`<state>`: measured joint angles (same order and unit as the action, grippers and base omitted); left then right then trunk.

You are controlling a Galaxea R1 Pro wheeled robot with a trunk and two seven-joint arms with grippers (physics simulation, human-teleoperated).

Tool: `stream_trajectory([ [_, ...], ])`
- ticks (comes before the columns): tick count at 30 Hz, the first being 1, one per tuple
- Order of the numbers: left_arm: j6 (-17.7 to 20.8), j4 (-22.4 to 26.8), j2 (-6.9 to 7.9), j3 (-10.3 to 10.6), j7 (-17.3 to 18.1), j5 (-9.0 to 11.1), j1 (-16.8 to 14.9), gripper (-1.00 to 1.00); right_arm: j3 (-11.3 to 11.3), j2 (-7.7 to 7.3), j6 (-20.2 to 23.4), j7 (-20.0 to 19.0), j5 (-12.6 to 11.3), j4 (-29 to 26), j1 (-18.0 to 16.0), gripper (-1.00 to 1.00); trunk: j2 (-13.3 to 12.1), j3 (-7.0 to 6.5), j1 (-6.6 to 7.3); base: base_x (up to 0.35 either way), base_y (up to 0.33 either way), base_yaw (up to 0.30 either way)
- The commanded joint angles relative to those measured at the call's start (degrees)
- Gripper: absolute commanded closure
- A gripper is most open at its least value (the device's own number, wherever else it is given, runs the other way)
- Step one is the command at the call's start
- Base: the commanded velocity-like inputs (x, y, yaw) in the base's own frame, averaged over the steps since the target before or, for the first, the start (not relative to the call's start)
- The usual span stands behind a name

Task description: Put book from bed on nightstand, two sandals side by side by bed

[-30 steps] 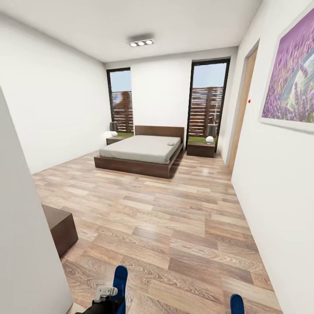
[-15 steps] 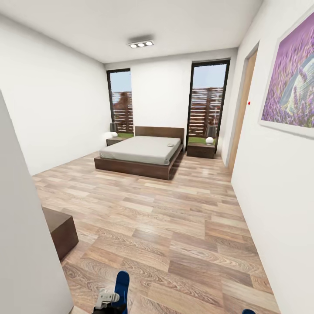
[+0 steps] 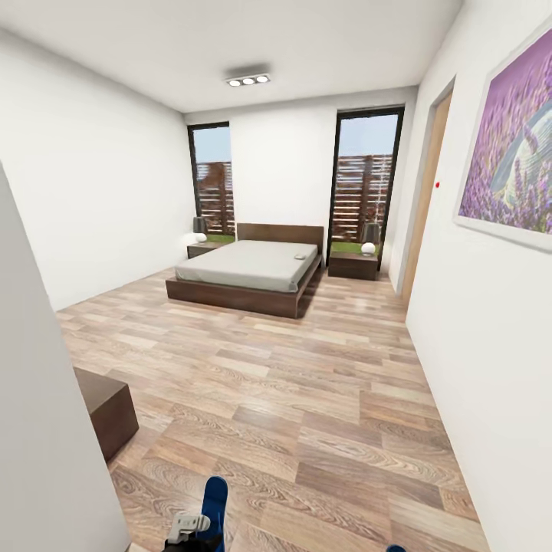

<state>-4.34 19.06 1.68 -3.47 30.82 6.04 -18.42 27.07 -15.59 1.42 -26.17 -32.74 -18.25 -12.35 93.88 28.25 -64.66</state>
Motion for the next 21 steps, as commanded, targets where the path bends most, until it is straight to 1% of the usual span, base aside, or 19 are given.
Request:
stream_trajectory([
  [1,0.0,-0.1,-0.01,-0.2,0.4,0.2,0.0,1.0,0.3,-0.06,0.1,-2.3,-0.5,0.1,0.0,1.0,-0.4,-0.12,0.23,0.0,0.0,0.0],
  [3,0.0,-0.1,-0.01,-0.2,0.4,0.2,0.0,1.0,0.4,-0.04,-0.1,-5.1,-0.5,0.3,0.0,1.0,-1.2,-0.48,0.67,0.0,0.0,0.0],
  [5,0.0,-0.1,-0.01,-0.2,0.4,0.2,0.0,1.0,0.6,-0.05,-0.5,-5.7,-0.5,0.3,0.0,1.0,-2.0,-0.84,1.11,0.0,0.0,0.0],
  [15,-0.1,-0.2,-0.01,-0.2,0.2,0.3,0.0,1.0,0.0,-0.49,-0.9,-5.9,-0.9,0.5,0.0,1.0,-6.0,-2.64,3.31,0.0,0.0,0.0],
  [21,-0.1,-0.2,-0.01,-0.2,-1.6,0.3,0.0,1.0,-0.4,-0.39,-0.8,-5.8,-1.1,0.6,0.0,1.0,-6.0,-2.64,3.31,0.0,0.0,0.0],
])
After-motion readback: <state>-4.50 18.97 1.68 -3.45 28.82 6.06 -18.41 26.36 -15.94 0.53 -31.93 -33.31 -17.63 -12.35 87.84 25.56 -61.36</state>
